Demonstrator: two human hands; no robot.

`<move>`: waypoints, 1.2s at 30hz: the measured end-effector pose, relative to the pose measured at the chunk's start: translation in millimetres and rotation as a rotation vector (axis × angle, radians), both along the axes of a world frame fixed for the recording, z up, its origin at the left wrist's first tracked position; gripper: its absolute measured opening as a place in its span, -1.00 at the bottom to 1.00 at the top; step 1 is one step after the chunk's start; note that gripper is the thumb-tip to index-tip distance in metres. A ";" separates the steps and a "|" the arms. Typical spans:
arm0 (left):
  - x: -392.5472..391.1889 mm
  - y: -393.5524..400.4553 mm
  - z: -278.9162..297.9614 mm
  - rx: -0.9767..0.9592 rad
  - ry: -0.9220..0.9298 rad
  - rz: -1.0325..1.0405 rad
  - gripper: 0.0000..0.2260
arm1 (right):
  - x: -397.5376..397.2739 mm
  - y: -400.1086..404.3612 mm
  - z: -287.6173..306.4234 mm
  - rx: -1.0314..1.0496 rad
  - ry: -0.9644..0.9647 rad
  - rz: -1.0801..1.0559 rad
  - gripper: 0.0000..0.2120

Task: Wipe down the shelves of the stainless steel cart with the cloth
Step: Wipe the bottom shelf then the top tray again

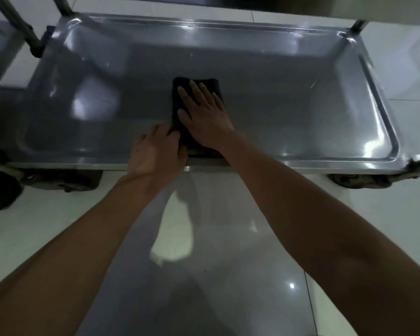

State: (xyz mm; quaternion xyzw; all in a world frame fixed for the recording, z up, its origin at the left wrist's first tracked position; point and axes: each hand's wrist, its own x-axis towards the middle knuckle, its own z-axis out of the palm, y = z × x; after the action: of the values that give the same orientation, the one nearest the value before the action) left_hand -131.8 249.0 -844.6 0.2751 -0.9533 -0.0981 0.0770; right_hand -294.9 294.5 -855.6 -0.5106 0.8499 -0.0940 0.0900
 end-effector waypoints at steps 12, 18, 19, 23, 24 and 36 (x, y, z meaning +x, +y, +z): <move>-65.3 60.3 9.2 -0.009 -0.005 -0.001 -0.77 | -82.8 86.2 0.7 -0.030 0.006 -0.121 -0.44; -133.5 116.8 7.9 -0.031 -0.015 -0.132 -0.75 | -160.5 174.6 3.2 -0.008 0.004 -0.256 -0.45; -144.7 127.4 9.3 -0.041 -0.017 -0.146 -0.74 | -174.0 191.7 3.0 -0.011 0.003 -0.294 -0.45; -188.6 169.0 12.3 -0.055 -0.077 -0.270 -0.67 | -219.3 250.4 4.0 -0.011 0.062 -0.415 -0.45; -196.9 177.4 11.3 -0.058 -0.090 -0.286 -0.66 | -227.2 260.4 4.6 -0.010 0.077 -0.435 -0.45; -215.4 190.5 3.7 -0.012 -0.046 -0.256 -0.70 | -264.6 272.6 3.0 -0.043 0.086 -0.557 -0.45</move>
State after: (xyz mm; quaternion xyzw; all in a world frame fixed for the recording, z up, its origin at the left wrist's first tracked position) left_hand -347.2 439.5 -840.9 0.1527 -0.9827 -0.0952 0.0435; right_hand -559.5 567.2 -852.6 -0.2626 0.9584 -0.1113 0.0136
